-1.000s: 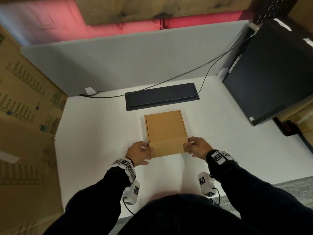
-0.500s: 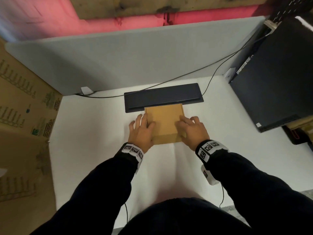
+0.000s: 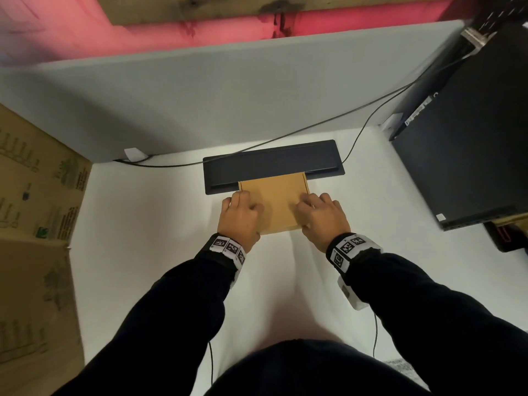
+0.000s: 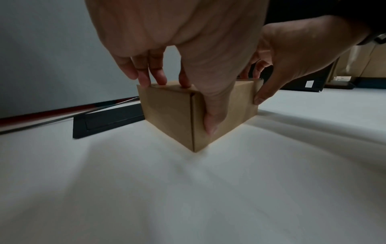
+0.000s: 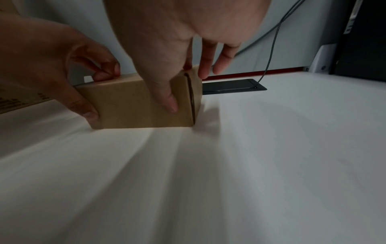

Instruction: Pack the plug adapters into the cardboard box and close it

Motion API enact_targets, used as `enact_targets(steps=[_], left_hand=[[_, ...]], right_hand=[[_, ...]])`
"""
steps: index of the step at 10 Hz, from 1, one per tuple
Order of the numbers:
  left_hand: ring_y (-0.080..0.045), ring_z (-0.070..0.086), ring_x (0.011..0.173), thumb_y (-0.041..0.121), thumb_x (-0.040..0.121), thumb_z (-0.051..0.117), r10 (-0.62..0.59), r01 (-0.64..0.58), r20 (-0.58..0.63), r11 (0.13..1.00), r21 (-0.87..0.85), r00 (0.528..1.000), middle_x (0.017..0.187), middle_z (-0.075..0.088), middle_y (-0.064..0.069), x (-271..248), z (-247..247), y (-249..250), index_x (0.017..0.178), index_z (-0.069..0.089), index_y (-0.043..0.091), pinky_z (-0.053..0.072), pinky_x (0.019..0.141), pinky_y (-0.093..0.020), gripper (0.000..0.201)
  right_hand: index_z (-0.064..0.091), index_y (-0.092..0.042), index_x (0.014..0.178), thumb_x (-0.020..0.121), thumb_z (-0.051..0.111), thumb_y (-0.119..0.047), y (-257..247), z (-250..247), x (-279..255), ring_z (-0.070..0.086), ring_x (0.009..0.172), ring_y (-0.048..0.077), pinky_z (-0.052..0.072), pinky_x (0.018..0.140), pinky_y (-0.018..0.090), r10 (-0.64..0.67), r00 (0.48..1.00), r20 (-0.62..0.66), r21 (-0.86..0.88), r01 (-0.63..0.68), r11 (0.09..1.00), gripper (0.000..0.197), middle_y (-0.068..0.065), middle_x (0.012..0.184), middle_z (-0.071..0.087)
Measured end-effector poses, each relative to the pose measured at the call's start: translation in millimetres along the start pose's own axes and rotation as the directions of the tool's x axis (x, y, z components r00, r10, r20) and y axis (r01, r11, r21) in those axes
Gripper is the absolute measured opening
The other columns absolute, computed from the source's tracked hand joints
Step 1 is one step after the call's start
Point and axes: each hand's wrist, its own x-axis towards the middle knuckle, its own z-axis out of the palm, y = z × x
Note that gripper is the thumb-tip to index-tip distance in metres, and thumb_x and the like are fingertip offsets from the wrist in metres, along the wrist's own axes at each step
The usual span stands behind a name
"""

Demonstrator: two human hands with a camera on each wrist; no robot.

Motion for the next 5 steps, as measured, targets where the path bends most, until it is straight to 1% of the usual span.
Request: enact_targets(steps=[1,2,3,4,5], left_hand=[[-0.035,0.042,0.130,0.041,0.079,0.076,0.017,-0.017,0.008,1.000,0.019,1.000,0.141,0.046,-0.013,-2.5,-5.8,0.3,0.119,0.065,0.019,0.034,0.106,-0.047,0.047],[-0.032,0.042,0.133,0.045,0.085,0.068,0.032,-0.030,0.038,0.999,-0.032,0.999,0.146,0.044,-0.011,-9.6,-14.2,-2.5,0.124,0.064,0.020,0.035,0.108,-0.045,0.047],[-0.030,0.042,0.135,0.042,0.089,0.062,0.040,-0.028,0.103,0.992,-0.122,0.994,0.151,0.044,-0.006,-20.2,-25.3,-7.8,0.129,0.062,0.018,0.037,0.107,-0.046,0.047],[-0.029,0.038,0.138,0.044,0.093,0.056,0.025,-0.007,0.150,0.993,-0.116,0.988,0.154,0.041,-0.002,-33.9,-33.4,-8.9,0.132,0.062,0.019,0.038,0.107,-0.050,0.047],[-0.029,0.037,0.141,0.048,0.096,0.052,0.011,0.014,0.196,0.992,-0.126,0.980,0.159,0.037,-0.001,-45.2,-37.8,-6.5,0.143,0.056,0.026,0.034,0.111,-0.051,0.051]], right_hand=[[0.058,-0.019,0.114,0.075,0.067,-0.005,-6.8,-6.4,-1.1,0.050,0.098,0.036,0.044,0.073,0.041,0.028,0.999,0.019,-0.033,-0.027,0.999,0.043,0.007,0.131,0.057],[0.057,-0.015,0.110,0.081,0.061,-0.008,-12.5,-16.3,-4.7,0.046,0.102,0.035,0.044,0.074,0.041,0.044,0.998,0.041,-0.055,-0.042,0.998,0.031,0.006,0.131,0.054],[0.056,-0.018,0.122,0.085,0.061,-0.024,-16.7,-26.1,-13.0,0.040,0.115,0.035,0.046,0.084,0.045,0.115,0.987,0.110,-0.050,-0.110,0.993,0.038,0.009,0.134,0.048],[0.051,-0.028,0.132,0.084,0.060,-0.036,-20.0,-31.3,-25.8,0.037,0.121,0.034,0.046,0.093,0.048,0.168,0.973,0.158,0.002,-0.170,0.985,0.050,0.011,0.132,0.042],[0.049,-0.029,0.135,0.082,0.059,-0.039,-23.0,-36.1,-34.5,0.040,0.118,0.032,0.047,0.093,0.047,0.160,0.973,0.168,0.057,-0.172,0.984,0.055,0.009,0.125,0.044]])
